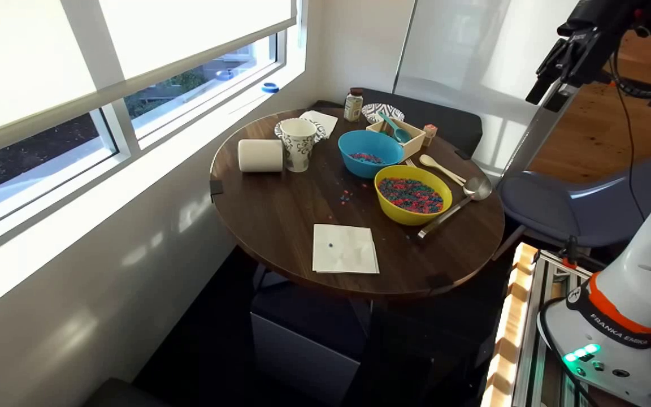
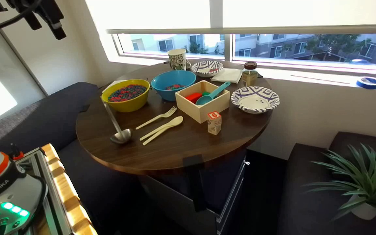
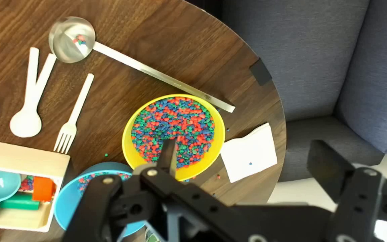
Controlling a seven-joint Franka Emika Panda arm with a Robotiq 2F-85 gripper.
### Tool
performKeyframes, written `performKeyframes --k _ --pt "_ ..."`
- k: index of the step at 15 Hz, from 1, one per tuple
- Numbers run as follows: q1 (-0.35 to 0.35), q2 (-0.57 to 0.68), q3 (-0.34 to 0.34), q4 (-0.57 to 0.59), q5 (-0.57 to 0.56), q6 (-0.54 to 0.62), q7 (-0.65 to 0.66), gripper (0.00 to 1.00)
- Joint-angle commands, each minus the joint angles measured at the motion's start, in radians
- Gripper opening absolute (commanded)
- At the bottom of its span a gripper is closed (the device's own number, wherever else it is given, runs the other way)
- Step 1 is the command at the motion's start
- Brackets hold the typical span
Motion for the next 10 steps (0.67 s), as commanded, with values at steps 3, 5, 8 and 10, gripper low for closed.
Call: performKeyframes --k 3,5,8,10 --pt "-0.065 0.02 -0.015 -0.004 -0.044 0.05 0.006 1.0" --pt "-0.115 0.027 -0.035 -0.016 -0.087 0.081 0.016 1.0" --pt "-0.172 0.051 -0.081 -0.049 -0.126 0.138 0.019 1.0" --pt "-0.199 0.07 -0.11 -0.088 -0.14 0.201 0.012 1.0"
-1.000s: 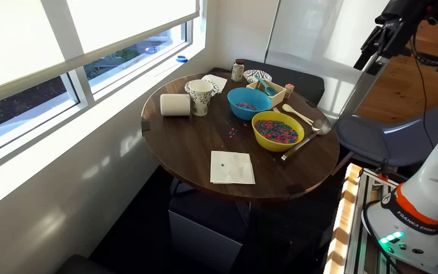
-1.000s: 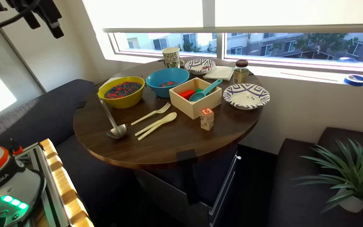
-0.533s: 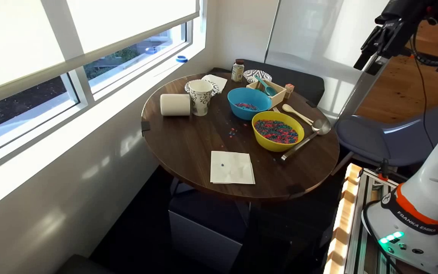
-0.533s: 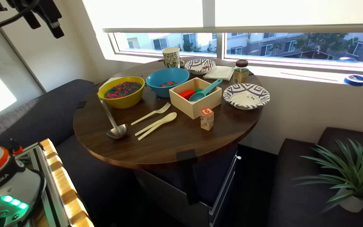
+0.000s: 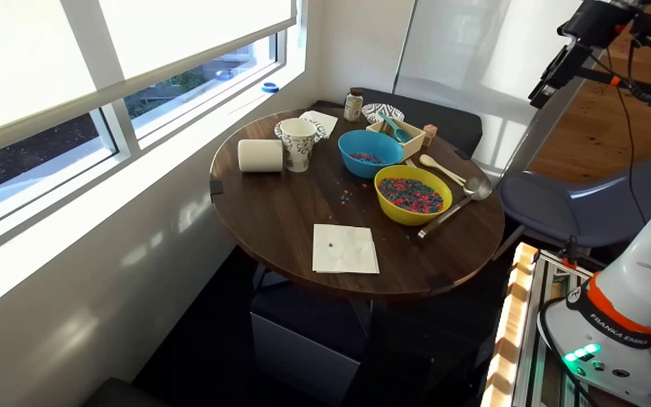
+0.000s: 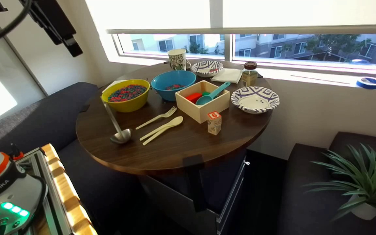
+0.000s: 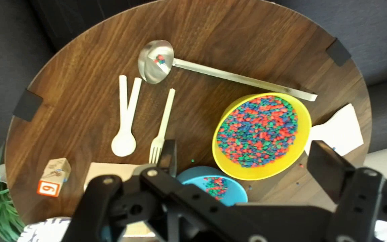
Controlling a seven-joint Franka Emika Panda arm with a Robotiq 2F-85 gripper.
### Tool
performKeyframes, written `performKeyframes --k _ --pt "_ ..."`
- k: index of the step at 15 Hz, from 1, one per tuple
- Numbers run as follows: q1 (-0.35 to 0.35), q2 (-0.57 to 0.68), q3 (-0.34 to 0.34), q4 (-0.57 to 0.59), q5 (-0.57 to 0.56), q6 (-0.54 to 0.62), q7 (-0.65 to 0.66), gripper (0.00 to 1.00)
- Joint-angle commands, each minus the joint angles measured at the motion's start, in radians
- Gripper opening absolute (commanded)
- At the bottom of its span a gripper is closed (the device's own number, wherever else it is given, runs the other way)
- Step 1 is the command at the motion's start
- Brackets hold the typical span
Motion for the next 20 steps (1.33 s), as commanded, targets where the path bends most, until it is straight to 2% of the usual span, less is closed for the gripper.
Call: performKeyframes --k 1,4,10,20 --pt "-0.045 0.044 -0.047 -0.072 -0.026 0.113 0.006 1.0" --pt "-0.086 0.112 -0.062 -0.12 -0.046 0.213 0.021 1.0" --pt "-0.152 0.294 -0.046 -0.161 -0.086 0.373 0.073 1.0" --pt "-0.147 0.573 -0.017 -0.131 -0.063 0.512 0.077 1.0"
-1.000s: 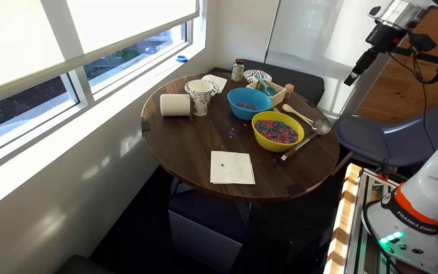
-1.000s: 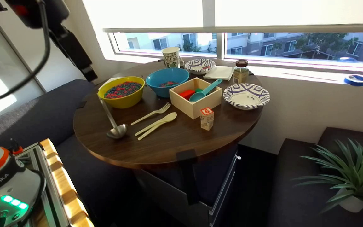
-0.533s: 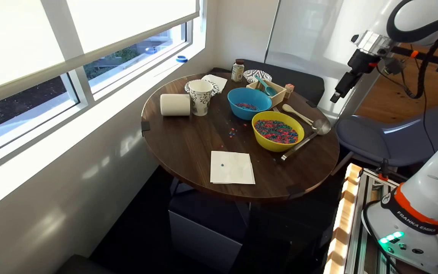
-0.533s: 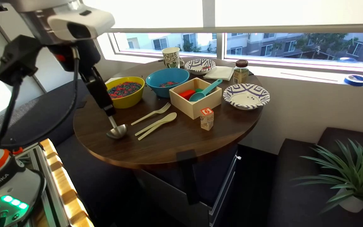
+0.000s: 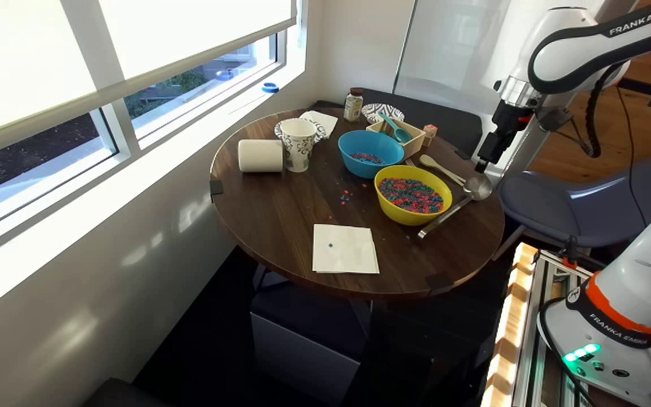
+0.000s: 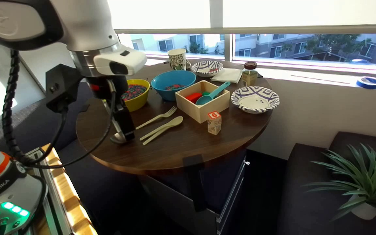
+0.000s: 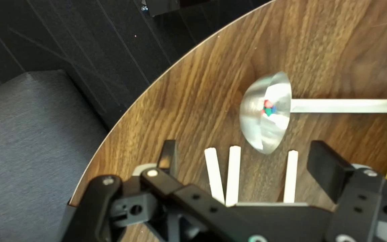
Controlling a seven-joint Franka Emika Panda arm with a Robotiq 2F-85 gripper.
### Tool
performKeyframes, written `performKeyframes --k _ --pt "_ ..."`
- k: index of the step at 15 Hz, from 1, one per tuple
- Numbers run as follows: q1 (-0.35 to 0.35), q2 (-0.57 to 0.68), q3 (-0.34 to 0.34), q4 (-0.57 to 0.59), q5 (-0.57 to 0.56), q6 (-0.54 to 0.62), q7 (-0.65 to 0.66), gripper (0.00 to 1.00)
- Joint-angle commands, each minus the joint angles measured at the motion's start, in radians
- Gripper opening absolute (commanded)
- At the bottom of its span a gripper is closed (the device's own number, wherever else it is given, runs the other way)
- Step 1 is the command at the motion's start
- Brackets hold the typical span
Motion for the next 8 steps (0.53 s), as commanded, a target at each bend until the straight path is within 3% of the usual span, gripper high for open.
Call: performKeyframes --k 1,6,7,8 --pt "-0.003 0.104 0.02 0.024 0.004 0.056 0.015 1.0" --pt "0.007 0.182 0.028 0.071 0.041 0.084 0.007 0.99" --pt "0.008 0.195 0.032 0.083 0.045 0.081 0.01 0.92" --pt "0.01 0.209 0.038 0.097 0.048 0.084 0.013 0.75"
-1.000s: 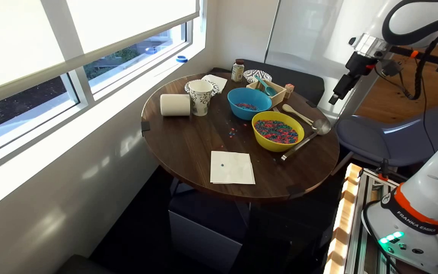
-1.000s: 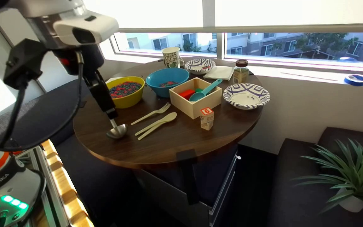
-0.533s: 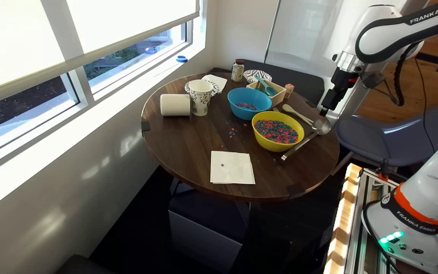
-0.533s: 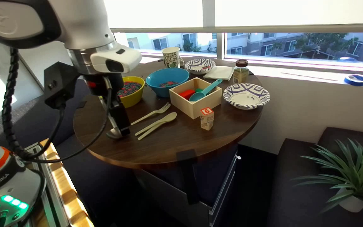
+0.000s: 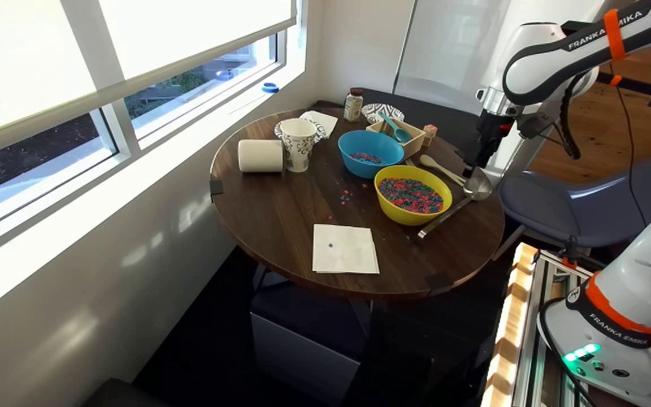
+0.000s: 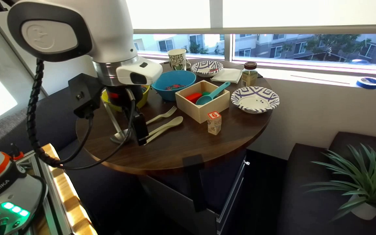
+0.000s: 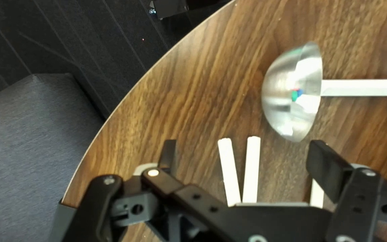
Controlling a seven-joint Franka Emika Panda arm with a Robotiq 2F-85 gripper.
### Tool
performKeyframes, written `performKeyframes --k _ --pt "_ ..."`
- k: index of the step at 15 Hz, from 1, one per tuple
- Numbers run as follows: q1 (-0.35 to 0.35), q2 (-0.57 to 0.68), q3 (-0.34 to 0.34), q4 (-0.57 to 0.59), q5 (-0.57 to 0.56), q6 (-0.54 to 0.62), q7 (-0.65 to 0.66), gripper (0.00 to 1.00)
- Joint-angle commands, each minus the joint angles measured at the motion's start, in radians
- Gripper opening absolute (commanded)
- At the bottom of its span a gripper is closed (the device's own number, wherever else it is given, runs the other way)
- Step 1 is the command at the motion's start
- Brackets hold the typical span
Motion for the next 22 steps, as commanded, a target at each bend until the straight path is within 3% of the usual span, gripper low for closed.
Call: performKeyframes --k 1,4,7,14,22 --pt "0.008 0.066 0.019 0.052 0.029 0.018 0.01 0.68" --pt "0.015 0.101 0.035 0.083 0.045 0.021 0.021 0.44" --pt "0.024 0.137 0.049 0.102 0.07 0.042 0.023 0.34" --pt "0.024 0.195 0.076 0.127 0.098 0.107 0.039 0.41" --pt "0.023 0.209 0.086 0.137 0.088 0.101 0.053 0.32"
